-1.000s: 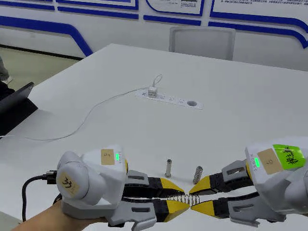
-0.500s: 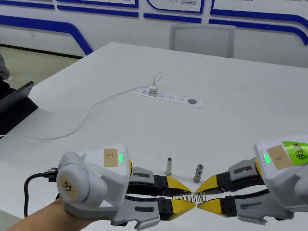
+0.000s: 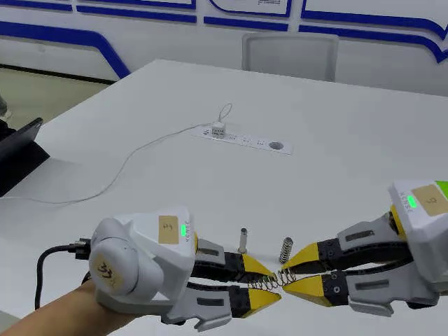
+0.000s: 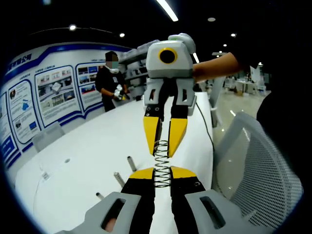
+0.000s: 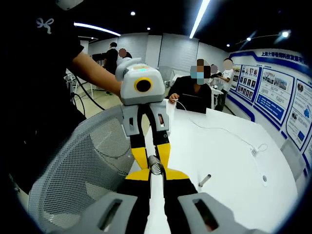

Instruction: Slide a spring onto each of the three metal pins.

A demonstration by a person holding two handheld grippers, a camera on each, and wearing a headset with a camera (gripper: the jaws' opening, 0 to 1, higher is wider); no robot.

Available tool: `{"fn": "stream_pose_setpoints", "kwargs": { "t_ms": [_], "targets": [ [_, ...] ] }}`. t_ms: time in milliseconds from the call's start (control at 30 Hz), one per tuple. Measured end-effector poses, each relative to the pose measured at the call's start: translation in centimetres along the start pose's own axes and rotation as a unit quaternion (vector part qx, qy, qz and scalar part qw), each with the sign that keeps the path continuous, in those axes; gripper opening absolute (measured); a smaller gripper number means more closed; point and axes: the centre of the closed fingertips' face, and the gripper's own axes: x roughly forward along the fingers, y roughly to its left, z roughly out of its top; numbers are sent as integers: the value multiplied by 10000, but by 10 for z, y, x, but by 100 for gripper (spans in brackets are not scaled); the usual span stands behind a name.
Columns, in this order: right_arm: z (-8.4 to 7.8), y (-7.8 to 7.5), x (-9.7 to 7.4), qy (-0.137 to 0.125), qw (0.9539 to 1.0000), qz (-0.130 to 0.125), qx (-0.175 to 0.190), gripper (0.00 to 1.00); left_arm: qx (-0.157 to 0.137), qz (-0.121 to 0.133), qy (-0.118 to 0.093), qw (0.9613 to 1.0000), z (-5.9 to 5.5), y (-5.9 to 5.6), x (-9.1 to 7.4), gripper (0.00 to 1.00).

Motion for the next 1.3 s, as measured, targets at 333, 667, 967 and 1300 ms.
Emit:
{"fn": "stream_pose_setpoints", "kwargs": {
  "t_ms": [333, 667, 967, 1300],
  "targets": [
    [12, 0, 5, -309, 9984, 64, 477, 11, -74, 60, -52, 9999, 0, 1, 0, 10],
    [23, -4, 11, -550, 9962, 18, 678, 11, -199, 179, -180, 9995, 1, 4, -3, 10],
    [28, -6, 14, -561, 9965, -80, 612, 11, -650, 294, -369, 9968, 3, 11, -7, 11],
    [29, -17, 16, -551, 9962, -271, 612, 11, -838, 690, -359, 9934, -4, 24, -18, 27]
  ]
}}
